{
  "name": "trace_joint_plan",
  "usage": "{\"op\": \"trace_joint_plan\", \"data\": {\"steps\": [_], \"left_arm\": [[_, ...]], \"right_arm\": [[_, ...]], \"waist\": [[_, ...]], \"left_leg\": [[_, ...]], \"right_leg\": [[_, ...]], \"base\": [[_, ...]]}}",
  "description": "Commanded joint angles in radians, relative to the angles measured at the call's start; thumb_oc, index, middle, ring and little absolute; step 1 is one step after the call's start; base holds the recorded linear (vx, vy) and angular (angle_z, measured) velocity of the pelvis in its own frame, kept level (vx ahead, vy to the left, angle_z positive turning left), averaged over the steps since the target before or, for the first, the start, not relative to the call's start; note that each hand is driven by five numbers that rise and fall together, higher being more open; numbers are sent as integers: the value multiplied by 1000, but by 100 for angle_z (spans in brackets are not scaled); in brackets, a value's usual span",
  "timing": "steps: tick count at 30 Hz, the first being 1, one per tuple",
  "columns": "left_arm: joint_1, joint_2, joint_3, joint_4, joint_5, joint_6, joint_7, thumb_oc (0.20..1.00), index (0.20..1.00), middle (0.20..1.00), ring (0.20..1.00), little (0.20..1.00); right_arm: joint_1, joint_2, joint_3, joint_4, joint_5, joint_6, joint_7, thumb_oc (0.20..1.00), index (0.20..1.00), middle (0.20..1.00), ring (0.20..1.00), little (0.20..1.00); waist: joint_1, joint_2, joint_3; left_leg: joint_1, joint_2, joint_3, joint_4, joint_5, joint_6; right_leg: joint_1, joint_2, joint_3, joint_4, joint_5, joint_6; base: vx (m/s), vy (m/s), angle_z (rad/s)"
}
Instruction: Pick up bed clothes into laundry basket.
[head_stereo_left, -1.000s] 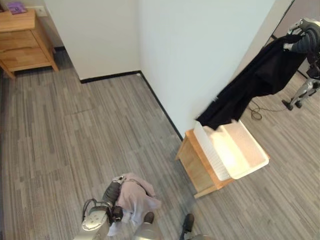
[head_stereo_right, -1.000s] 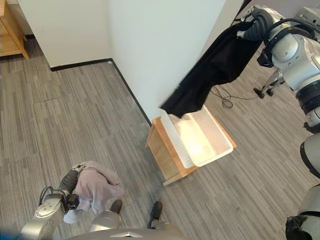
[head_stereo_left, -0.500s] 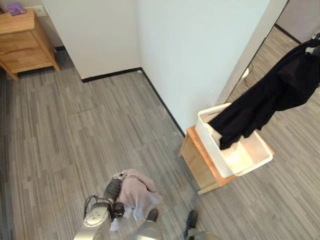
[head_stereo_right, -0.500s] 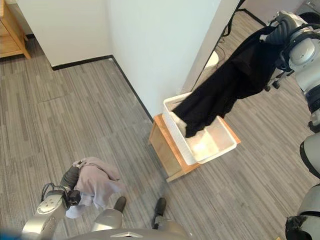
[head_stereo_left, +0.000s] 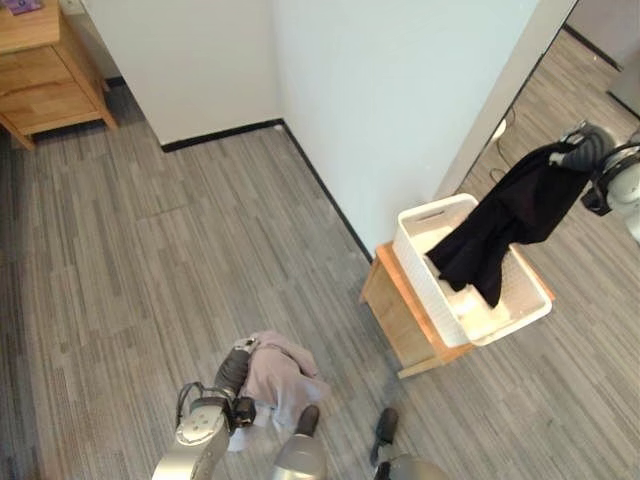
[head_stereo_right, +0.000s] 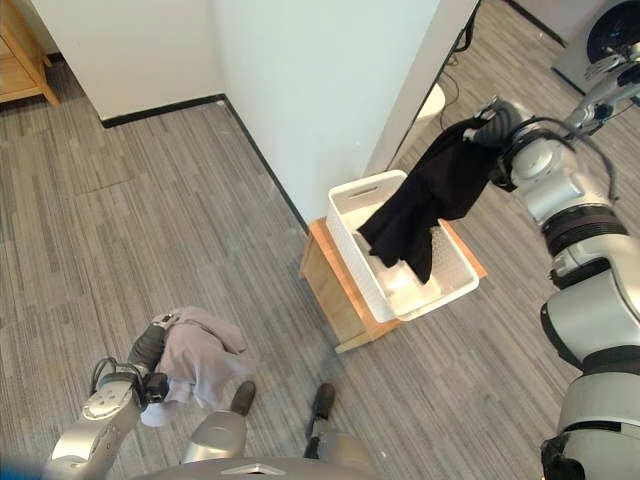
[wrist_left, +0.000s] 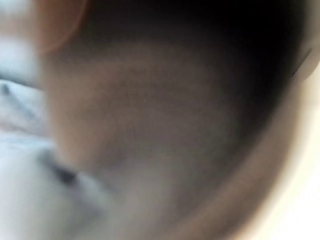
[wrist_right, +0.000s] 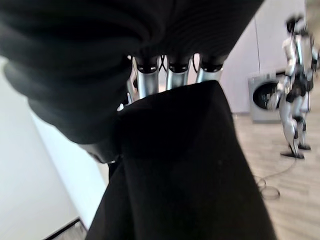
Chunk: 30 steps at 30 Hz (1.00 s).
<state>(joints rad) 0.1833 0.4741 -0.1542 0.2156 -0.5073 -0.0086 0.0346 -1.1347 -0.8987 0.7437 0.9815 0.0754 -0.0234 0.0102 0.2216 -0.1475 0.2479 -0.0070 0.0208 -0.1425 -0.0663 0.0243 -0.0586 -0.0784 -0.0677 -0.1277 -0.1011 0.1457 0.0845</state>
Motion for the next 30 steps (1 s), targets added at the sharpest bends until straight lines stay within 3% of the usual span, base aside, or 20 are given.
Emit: {"op": "trace_joint_plan", "data": {"steps": [1, 14, 15, 16, 30], "left_arm": [[-38, 25, 19, -59, -25, -73, -4, 200, 200, 200, 200, 200], [-63, 11, 0, -53, -18, -75, 0, 200, 200, 200, 200, 200], [-65, 11, -3, -53, -16, -74, -2, 200, 200, 200, 200, 200], [-63, 12, -4, -55, -13, -70, -7, 200, 200, 200, 200, 200], [-59, 7, 40, -53, -18, -66, 17, 200, 200, 200, 200, 200]], "right_arm": [[-109, -42, -3, 26, -31, -7, -29, 200, 200, 200, 200, 200], [26, 52, -55, 125, -70, 8, 18, 200, 200, 200, 200, 200], [24, 58, -49, 143, -78, 11, 26, 426, 426, 426, 426, 426], [9, 75, -39, 193, -98, 24, 38, 1000, 1000, 1000, 1000, 1000], [-49, 39, -70, 113, -36, 35, 4, 1000, 1000, 1000, 1000, 1000]], "waist": [[6, -31, 8], [4, -20, 21], [5, -20, 22], [4, -20, 21], [-21, -30, 13]], "left_leg": [[-49, -21, -10, -21, 45, 50], [-59, -24, -2, -21, 48, 51], [-60, -24, -3, -21, 49, 51], [-61, -25, -3, -21, 48, 52], [-57, -21, 20, -21, 40, 53]], "right_leg": [[56, -15, -4, 14, -34, 45], [39, -18, 0, 14, -29, 45], [38, -18, 1, 14, -28, 44], [37, -18, 0, 14, -27, 44], [30, -14, 19, 14, -26, 45]], "base": [[0, 0, 0], [0, 0, 0], [0, 0, 0], [0, 0, 0], [0, 2, -4]]}}
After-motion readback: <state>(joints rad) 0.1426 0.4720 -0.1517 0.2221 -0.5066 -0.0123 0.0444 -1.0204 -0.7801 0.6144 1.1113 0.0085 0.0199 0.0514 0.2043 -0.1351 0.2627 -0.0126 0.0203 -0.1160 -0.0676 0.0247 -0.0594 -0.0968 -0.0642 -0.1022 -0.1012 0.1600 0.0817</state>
